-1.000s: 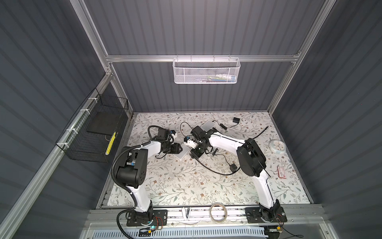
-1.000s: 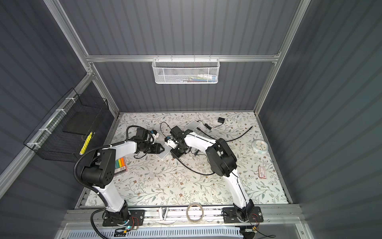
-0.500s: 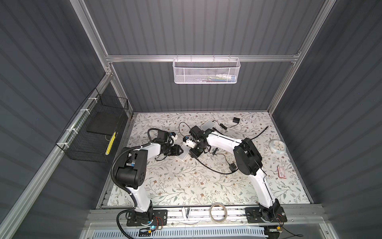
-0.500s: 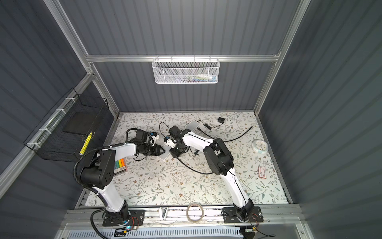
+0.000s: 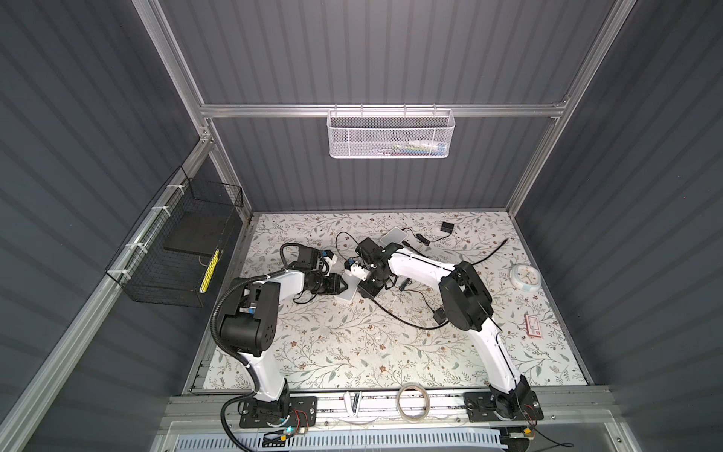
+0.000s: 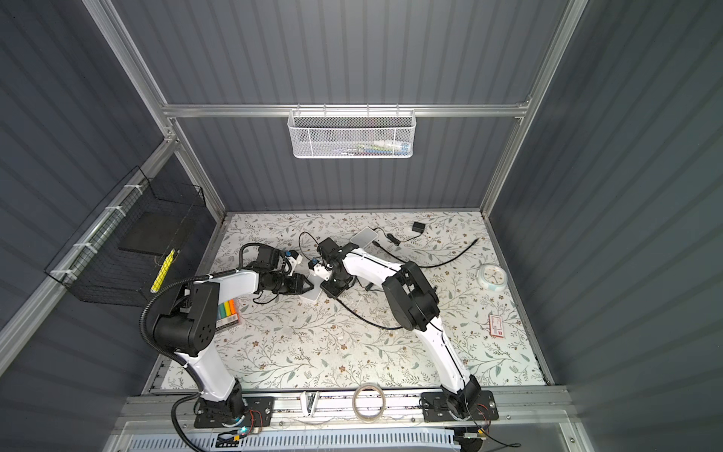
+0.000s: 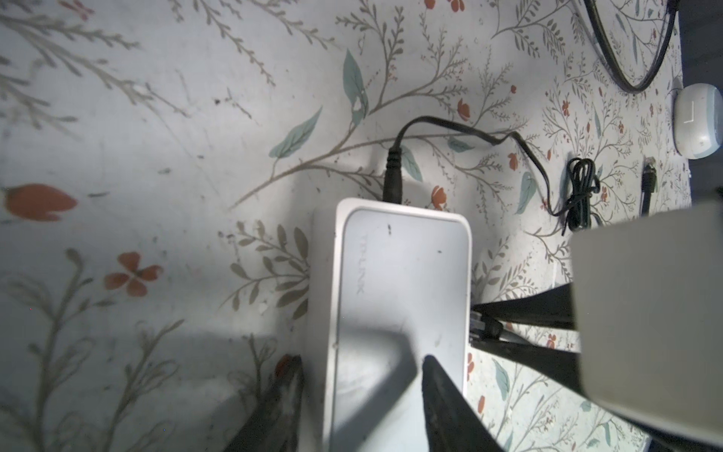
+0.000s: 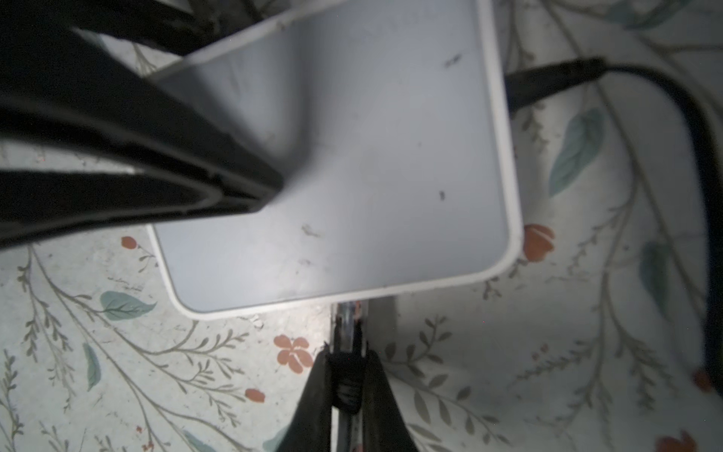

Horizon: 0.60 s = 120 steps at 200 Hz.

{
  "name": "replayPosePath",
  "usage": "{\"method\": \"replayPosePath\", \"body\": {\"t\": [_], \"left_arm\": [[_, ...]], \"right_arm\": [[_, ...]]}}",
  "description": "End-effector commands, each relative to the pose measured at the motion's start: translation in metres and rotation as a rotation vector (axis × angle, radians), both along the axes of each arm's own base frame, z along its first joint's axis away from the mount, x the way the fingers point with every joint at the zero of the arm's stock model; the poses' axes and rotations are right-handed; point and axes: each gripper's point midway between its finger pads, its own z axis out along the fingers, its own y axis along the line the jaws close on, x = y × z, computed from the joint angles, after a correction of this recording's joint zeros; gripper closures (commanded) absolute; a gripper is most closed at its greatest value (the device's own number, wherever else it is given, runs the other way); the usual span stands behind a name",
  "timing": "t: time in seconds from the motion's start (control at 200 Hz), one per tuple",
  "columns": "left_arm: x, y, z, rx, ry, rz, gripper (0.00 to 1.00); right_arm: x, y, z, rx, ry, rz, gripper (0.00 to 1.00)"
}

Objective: Insert the plug into the switch port

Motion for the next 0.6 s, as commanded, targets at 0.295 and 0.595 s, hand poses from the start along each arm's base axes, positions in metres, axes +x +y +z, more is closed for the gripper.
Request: {"method": "replayPosePath", "body": {"t": [0.295,0.595], "left_arm": [[-0.001,-0.006,-0.004,-0.024,0.017,-0.033,0.48],[0.0,-0.008,-0.005,-0.04,0.022,-0.03,0.47]], "right_arm": [[-0.001,0.005,0.003,-0.004,-0.021,0.05,1.0],[-0.01,0.016,0.014,0.049,0.001,0.044,1.0]]}}
